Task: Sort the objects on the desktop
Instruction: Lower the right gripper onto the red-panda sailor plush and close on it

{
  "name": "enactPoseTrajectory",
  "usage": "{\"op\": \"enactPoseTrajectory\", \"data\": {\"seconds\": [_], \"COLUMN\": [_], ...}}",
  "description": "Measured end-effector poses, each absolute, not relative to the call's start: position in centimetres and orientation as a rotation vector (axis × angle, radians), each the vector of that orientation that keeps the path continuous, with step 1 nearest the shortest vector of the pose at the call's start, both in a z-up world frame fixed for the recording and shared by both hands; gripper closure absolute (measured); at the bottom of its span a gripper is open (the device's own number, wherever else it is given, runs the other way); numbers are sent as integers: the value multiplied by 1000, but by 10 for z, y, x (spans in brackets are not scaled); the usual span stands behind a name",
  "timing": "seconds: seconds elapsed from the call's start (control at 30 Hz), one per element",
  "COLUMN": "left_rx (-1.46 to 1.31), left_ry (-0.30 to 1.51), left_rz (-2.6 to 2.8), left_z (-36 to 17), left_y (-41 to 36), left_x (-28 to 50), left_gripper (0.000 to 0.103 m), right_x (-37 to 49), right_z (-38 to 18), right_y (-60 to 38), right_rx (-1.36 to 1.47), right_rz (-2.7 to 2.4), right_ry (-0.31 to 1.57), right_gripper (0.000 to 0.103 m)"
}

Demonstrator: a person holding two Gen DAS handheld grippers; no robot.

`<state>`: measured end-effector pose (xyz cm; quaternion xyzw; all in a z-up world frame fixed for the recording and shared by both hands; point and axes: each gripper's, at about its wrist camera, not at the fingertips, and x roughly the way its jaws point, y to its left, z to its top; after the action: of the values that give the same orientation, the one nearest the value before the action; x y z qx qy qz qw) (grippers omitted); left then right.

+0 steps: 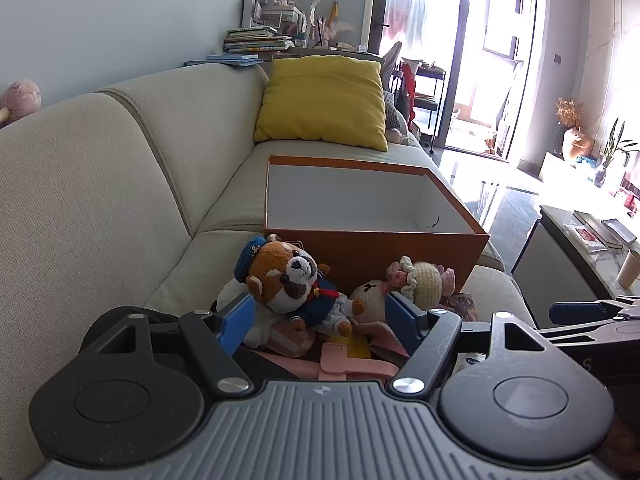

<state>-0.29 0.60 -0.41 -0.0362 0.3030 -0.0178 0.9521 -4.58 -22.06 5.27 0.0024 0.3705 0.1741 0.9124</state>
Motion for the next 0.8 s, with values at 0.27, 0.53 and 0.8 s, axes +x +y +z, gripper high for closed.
{"op": "enactPoseTrajectory", "data": {"seconds": [0.27,0.53,0.8], "left_rx": [-75,-92,-160], "left_ry": [623,658,744], "left_rz": [-38,-53,-61], "left_z": [-6,-12,-22], "left_y": [6,14,34], "left_x": [-3,2,25], "left_gripper": [18,18,32], "right_x": [-46,-43,-18], "right_z": [52,48,37], "right_y": [-221,-217,-194], "right_rx": [5,4,-40], "right_rz": [359,383,485], "right_ry": [765,742,790], "right_gripper": [1,1,38]}}
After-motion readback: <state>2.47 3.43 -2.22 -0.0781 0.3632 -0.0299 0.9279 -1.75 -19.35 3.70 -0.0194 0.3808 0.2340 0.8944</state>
